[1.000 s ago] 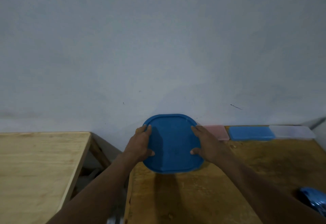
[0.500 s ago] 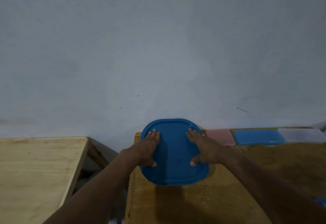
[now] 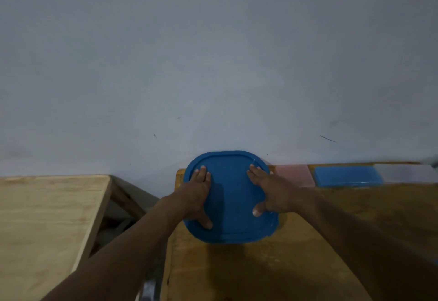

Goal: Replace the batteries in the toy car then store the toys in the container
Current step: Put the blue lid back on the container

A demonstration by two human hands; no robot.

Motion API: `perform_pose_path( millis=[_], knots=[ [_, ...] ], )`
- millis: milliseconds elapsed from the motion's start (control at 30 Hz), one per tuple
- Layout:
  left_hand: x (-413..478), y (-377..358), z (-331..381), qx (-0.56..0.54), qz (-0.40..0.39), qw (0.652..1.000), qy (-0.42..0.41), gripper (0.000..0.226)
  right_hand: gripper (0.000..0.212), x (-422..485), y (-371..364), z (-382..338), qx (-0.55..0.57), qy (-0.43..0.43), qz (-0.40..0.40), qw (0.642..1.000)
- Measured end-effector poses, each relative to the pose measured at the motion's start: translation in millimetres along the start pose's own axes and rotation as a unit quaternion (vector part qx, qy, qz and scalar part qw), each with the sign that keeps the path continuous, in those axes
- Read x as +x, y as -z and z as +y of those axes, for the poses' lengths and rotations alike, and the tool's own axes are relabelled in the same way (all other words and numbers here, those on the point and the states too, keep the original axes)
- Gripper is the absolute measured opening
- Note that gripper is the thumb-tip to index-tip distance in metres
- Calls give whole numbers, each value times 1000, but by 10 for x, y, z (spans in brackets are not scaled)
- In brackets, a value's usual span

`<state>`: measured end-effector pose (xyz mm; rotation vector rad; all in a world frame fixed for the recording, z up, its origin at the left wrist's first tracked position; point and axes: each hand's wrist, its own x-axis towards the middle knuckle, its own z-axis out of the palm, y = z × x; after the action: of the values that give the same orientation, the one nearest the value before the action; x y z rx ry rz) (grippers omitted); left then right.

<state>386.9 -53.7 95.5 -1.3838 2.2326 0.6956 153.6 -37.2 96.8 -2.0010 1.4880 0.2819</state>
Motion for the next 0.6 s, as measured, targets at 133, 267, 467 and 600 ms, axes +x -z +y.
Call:
perform_pose_path(
  millis=[133,267,467,600],
  knots=[
    [-6,33,56,6,6,1000,21,138,108,-89,6,-78,-11,-6,24,1000],
    [-15,13,91,0,12,1000,27,135,109,-258,-128,-87,-2,-7,21,1000],
    [-7,-57,31,4,38,999,23,133,111,-250,-150,-49,5,-5,0,1000],
    [31,-77,-13,9,44,999,21,132,109,-198,-198,-22,0,-3,11,1000]
  ],
)
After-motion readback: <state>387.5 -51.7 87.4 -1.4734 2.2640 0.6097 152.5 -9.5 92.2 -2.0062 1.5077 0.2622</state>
